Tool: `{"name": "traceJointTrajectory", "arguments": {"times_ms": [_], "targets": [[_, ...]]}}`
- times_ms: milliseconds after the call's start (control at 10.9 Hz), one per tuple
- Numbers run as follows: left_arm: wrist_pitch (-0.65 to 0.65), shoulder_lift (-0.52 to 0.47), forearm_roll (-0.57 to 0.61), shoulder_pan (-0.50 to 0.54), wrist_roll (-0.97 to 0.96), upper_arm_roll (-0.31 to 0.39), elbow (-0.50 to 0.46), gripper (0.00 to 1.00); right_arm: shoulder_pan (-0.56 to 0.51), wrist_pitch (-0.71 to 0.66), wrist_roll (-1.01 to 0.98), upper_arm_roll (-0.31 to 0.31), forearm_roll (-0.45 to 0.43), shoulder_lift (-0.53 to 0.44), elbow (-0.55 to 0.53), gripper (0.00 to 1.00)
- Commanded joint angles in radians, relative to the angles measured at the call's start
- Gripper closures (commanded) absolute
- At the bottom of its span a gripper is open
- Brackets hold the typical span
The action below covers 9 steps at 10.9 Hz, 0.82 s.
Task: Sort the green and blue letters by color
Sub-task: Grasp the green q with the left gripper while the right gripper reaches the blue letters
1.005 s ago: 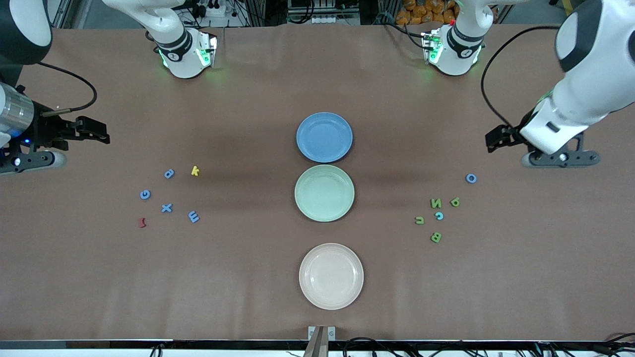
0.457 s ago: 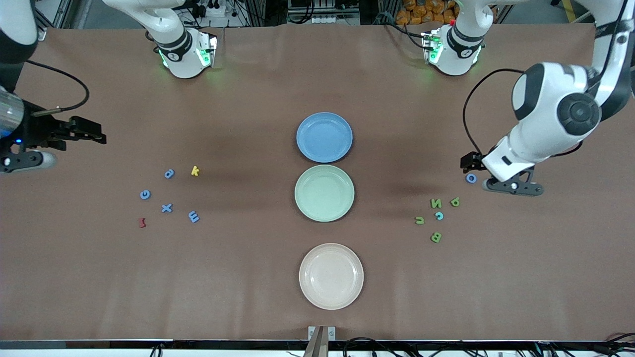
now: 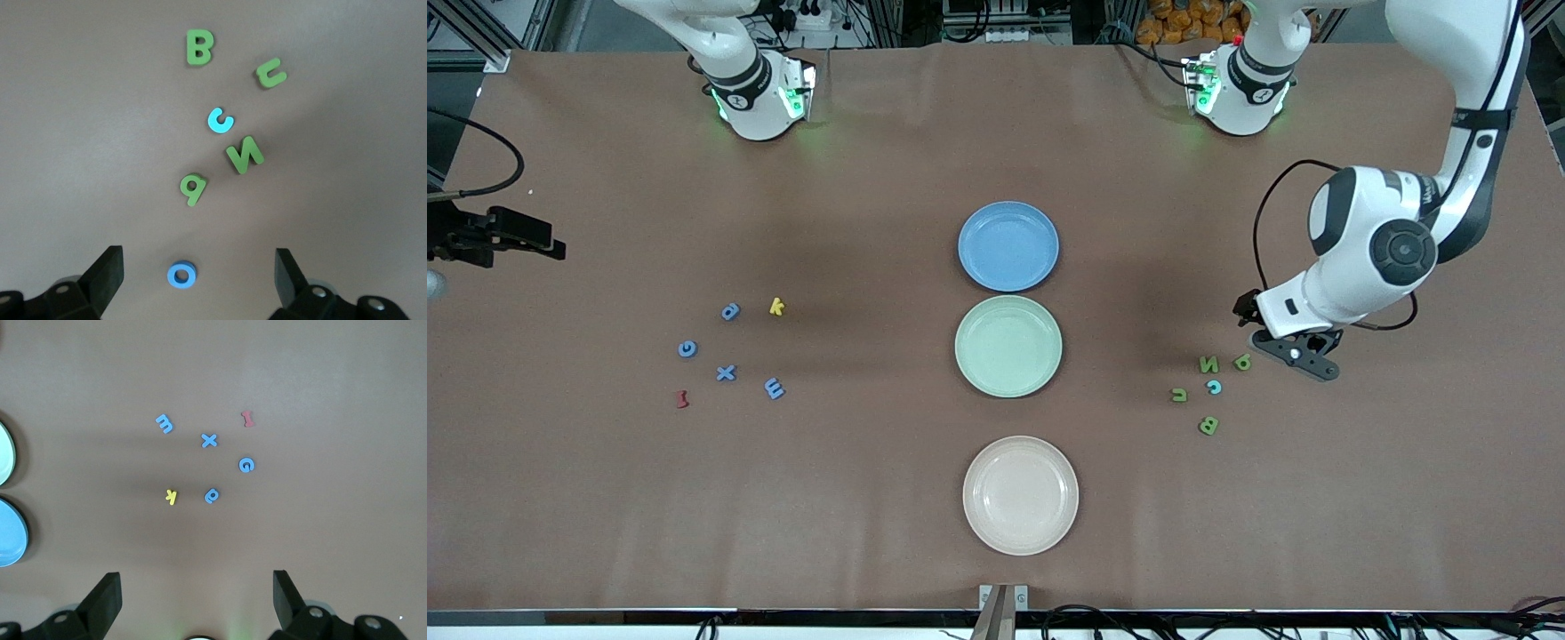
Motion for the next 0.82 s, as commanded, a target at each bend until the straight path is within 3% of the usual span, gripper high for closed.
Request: {"name": "traceJointTrajectory", "arguments": {"times_ms": [0,366,731], "targets": [[0.075,0.057,0.041,0.005,0.099,-0.002,-0.002,0.00,-0.028,-0.019,0.000,0.007,0.017,0.003,0.005,0.00],[0.213,0.142,0.042,0.051,0.278,-0.002,-0.009,0.00,-0.054,-0.033,0.003,0.007,0.017,0.003,-0.001,0.00],[0.339,0.158,0.041,0.050,0.303,-0.002,-0.084,0.00,-0.091,-0.028,-0.003,0.002,0.013,0.025,-0.001,0.00]]}}
